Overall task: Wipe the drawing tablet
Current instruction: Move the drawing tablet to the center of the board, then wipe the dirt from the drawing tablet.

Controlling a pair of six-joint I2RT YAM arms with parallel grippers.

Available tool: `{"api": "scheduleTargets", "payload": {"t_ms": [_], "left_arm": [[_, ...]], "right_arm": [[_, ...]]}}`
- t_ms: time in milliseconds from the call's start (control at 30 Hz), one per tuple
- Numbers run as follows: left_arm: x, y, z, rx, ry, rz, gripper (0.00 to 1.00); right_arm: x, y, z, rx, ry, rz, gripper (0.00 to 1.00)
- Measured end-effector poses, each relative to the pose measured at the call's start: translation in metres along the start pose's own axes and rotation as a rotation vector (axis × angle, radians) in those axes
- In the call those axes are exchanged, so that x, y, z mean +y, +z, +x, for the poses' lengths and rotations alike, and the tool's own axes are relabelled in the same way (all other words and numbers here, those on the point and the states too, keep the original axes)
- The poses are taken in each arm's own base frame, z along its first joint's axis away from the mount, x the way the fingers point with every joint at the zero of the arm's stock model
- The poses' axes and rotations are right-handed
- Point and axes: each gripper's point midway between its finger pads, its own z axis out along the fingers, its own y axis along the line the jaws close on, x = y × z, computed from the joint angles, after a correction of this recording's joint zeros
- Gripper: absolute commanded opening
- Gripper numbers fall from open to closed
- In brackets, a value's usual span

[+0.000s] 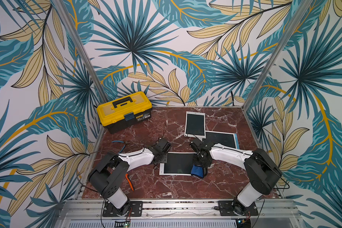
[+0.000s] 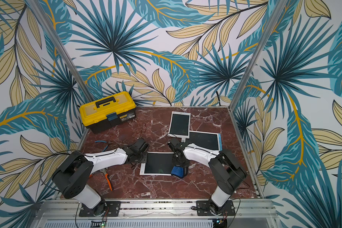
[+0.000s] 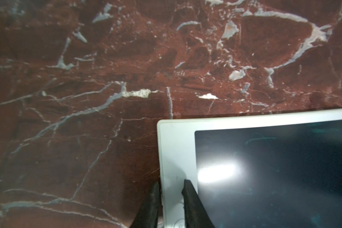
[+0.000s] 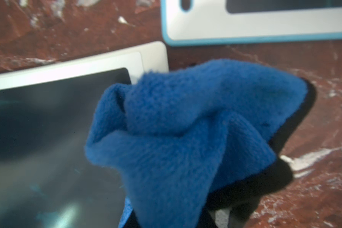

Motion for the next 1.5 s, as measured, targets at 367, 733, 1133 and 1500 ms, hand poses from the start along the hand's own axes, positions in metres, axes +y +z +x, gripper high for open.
{"api": "scheduleTargets", "payload": {"t_ms": [367,733,1133,1500], "left_arm": [[0.027,-0.001,-0.008,-0.041,-0.008,-0.126,0.25],[-0.018,0.0,0.003,0.005,0.029,0.057,0.25],[-0.013,-0.001,0.0,0.013,-0.016,0.095,0.27],[0.048,-0.019,-0.001,0.043,-0.308,0.157,0.6]], "right_arm": [[0.039,0.001,0.013,-0.034,-0.11,0.029,0.28],[0.072,-0.001,0.027,-0.134,-0.126,-0.265,0.29],[0.054,-0.011,0.044,-0.09,-0.119,-0.331,0.29],[0.063,-0.067,0.03,-0.155,-0.138,-0.376,0.29]]}}
